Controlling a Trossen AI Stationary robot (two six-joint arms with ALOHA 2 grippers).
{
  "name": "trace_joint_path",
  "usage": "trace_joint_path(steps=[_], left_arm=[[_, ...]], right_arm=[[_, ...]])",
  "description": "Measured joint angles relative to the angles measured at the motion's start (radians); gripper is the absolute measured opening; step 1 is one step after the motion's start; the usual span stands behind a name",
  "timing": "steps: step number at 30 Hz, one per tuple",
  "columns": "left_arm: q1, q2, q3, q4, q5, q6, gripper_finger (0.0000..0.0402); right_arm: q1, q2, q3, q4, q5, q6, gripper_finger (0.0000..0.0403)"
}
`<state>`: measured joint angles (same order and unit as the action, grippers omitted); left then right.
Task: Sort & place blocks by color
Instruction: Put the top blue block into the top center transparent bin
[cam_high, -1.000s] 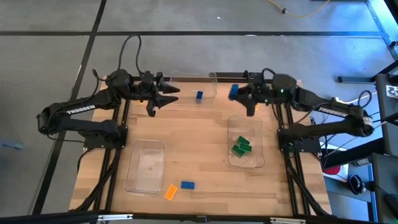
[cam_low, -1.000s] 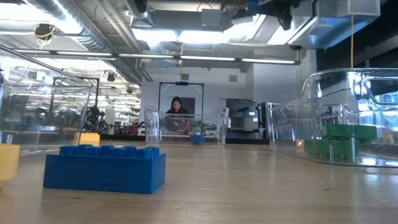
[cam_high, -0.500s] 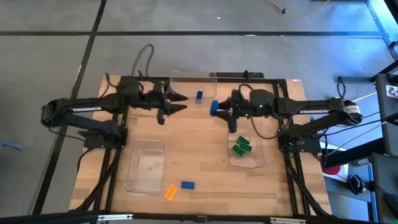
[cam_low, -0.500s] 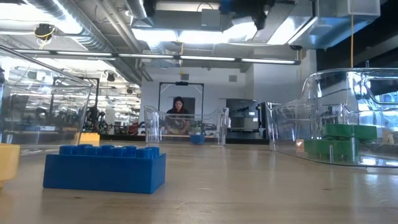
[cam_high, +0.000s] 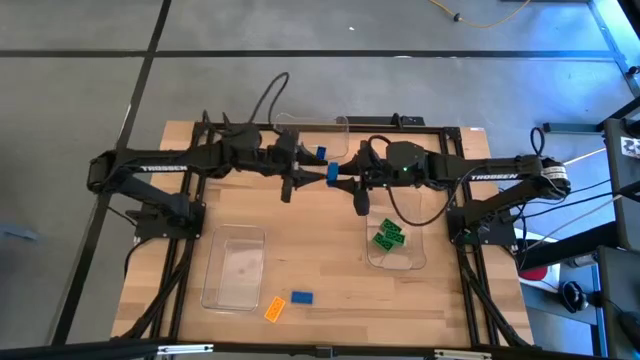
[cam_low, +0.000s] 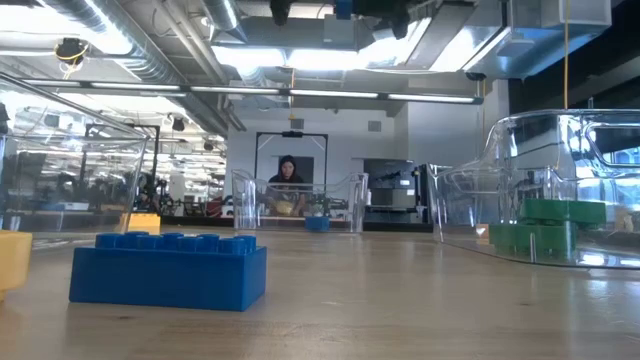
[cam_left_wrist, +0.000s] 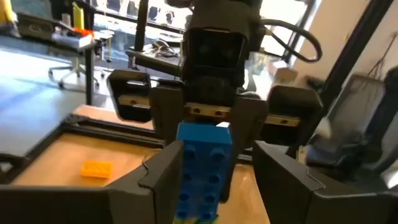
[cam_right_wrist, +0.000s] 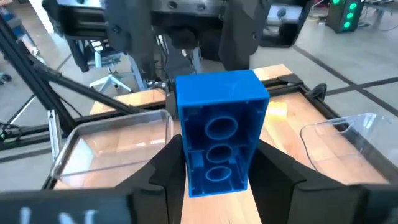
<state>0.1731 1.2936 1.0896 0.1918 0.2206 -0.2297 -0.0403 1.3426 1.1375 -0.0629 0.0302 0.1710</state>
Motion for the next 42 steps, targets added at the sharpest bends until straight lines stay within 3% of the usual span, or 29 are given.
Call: trace_joint_path(steps=[7,19,25,42], left_arm=[[-0.03,0.029,0.013,0.006,-0.081,0.065,0.0181],[-0.045,0.039,0.014,0.01,-0.097,0.057,0.0181],[-0.052,0.048,0.014,0.072,-0.002,0.057,0.0181],[-0.049,0.04,0.013,0.024,-0.036,0.056,0.0168]], right_arm=[[-0.003,0.003,-0.001,0.007,0.008,-0.02,0.0137],[0.028,0.005,0.0,0.081,-0.04,-0.02,0.0137],[0.033,0.029,0.001,0.089,-0.033,-0.019,0.0137],[0.032,0.067,0.0,0.162,-0.03,0.011,0.0137]])
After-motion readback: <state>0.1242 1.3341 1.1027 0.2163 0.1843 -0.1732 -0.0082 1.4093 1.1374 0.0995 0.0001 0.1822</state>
